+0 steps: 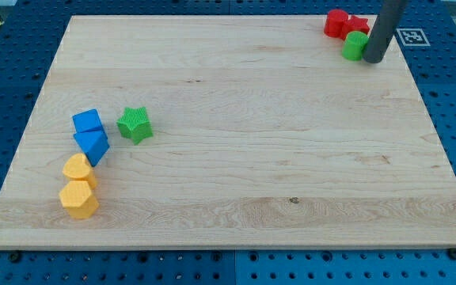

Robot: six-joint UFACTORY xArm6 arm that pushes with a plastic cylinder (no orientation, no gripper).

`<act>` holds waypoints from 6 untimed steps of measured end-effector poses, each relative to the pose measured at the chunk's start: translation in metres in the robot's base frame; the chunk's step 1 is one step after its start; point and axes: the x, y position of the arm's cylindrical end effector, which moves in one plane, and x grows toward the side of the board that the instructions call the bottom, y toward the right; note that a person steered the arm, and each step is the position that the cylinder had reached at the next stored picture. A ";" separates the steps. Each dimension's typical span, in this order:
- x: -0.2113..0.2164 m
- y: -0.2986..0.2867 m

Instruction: Move the green circle down to the red star

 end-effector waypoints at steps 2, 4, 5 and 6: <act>0.028 0.004; -0.004 0.004; 0.004 0.004; 0.040 -0.015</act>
